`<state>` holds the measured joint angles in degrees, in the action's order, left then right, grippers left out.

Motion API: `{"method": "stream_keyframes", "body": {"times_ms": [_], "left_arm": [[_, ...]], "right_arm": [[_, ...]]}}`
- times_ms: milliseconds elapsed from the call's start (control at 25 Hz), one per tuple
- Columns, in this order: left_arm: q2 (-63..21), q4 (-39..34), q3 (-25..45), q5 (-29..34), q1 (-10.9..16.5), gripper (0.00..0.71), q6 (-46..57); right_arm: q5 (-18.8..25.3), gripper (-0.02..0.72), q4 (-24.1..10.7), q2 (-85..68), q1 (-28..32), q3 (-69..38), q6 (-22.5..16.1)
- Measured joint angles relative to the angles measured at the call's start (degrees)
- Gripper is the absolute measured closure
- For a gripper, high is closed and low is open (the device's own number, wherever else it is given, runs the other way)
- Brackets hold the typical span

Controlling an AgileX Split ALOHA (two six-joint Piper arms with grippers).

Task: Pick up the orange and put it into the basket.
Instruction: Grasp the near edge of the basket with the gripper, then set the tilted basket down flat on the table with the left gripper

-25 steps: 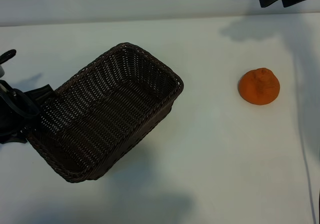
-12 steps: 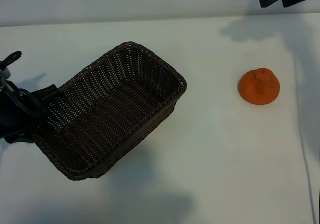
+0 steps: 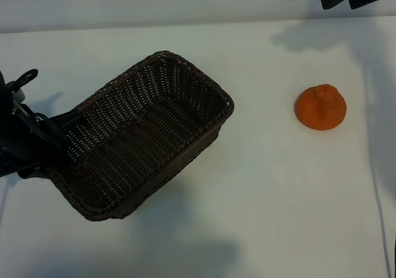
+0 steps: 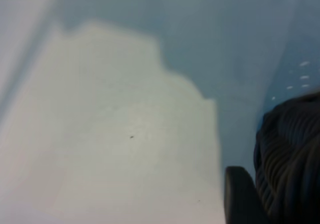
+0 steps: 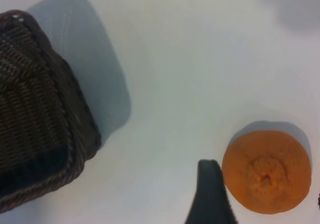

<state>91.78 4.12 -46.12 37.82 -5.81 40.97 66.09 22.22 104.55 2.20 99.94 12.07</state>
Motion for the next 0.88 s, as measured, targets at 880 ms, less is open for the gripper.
{"method": "stream_keyframes", "body": {"times_ms": [880], "left_arm": [[-1.51,2.47,-5.63,7.67,2.22,0.493,-6.96]], "right_arm": [[0.0,0.214,0.0,0.0,0.0,0.0,0.0]]}}
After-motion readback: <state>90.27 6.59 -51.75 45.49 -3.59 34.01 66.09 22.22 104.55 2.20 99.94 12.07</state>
